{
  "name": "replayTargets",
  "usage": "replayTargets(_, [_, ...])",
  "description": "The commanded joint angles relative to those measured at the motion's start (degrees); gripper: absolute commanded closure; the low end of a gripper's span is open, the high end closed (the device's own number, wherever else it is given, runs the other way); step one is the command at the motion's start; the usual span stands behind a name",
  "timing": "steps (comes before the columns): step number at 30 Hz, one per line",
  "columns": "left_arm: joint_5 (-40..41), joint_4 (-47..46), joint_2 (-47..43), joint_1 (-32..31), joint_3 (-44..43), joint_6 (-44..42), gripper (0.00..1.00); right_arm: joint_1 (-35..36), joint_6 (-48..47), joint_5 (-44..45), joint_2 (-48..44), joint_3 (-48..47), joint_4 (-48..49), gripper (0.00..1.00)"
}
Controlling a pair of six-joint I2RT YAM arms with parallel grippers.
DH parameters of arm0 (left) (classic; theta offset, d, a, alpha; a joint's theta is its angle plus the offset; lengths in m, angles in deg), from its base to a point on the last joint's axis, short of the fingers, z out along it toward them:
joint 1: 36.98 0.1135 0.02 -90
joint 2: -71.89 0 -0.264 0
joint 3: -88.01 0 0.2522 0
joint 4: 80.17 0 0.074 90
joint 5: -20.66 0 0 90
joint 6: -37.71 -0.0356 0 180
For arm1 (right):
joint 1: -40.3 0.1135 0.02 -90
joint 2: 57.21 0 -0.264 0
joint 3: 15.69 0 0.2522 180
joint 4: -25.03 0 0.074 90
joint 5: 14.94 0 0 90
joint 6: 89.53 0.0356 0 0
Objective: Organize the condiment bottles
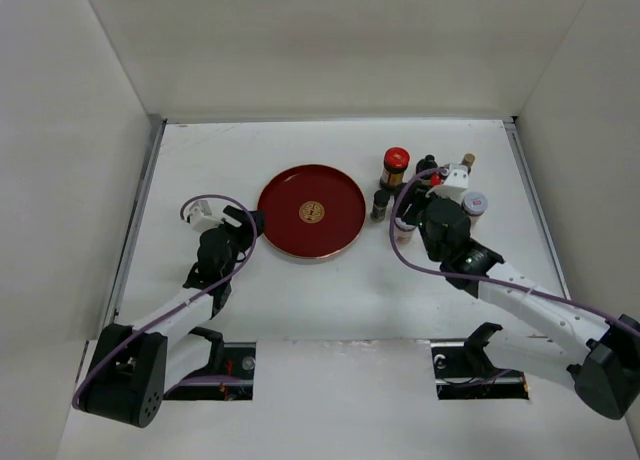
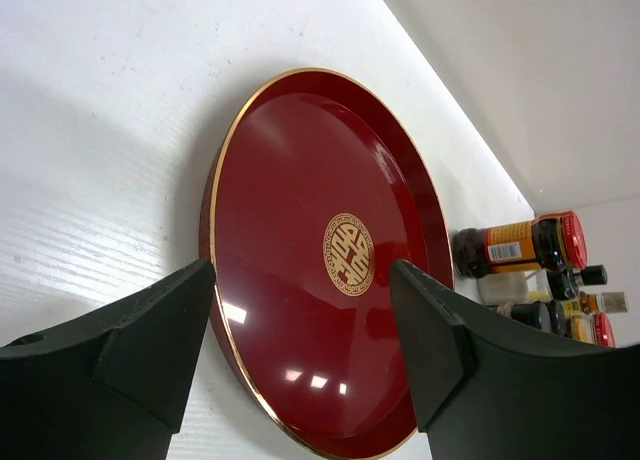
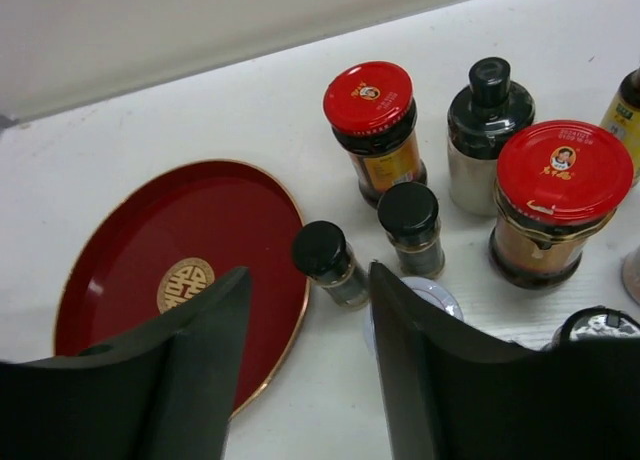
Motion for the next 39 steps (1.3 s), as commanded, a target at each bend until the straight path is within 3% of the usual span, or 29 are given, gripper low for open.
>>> replayTargets(1, [-1.16,-2.41,0.24,0.77,-0.38,1.08,0.30,-1.36,-0.57,-1.63,-0.17,-3.16,1.32,0.36])
replayTargets(4, [-0.55,-2.85,0.06,0.77,-0.21,0.73,0.30,-3.03,0.14,-2.51,0.89,-3.51,0.96,0.30])
replayTargets(7, [-0.64,-2.94,0.24,0.59,-0.21,0.55,0.31,-4.61,0.05,-4.18,3.26,-4.65,0.96,0.34])
replayTargets(9, [0.15,-2.94,-0.29,0.59,0.06,0.29,0.33,-5.67,-0.21,-5.15,5.10,-5.88,0.53,0.57])
replayTargets(11, [0.85,-2.94,-0.29,0.25,0.06,-0.15,0.44,-7.42,-0.04,-6.03,7.47,-8.68,-1.66,0.83])
replayTargets(13, [0.59,-2.76,-0.72,0.33,0.23,-0.15,0.59,-9.44,-0.39,-7.34,11.33,-12.63,-4.39,0.88])
replayTargets(15, [1.11,-2.32,-2.04,0.59,0.67,-0.24,0.70,-10.76,-1.35,-7.26,15.55,-16.24,-5.45,0.83])
replayTargets(17, [1.82,-2.06,-2.40,0.95,0.94,-0.24,0.72,-12.43,-2.32,-7.09,20.29,-19.58,-5.54,0.66])
replayTargets(19, [1.03,-2.06,-2.14,1.12,0.94,-0.24,0.70,-13.75,-3.02,-7.52,25.30,-23.53,-6.24,0.52])
replayTargets(24, [1.64,-2.59,-2.23,1.38,1.46,-0.06,0.49,-15.34,-5.92,-7.35,35.33,-32.15,-7.47,0.20])
replayTargets(28, [0.77,-2.76,-1.52,1.83,1.29,0.20,0.40,-16.39,-6.54,-7.61,40.52,-36.55,-8.27,0.12])
replayTargets(39, [-0.46,-3.73,-0.29,2.44,1.29,0.55,0.39,-16.48,-6.72,-10.33,47.82,-41.30,-9.41,0.08])
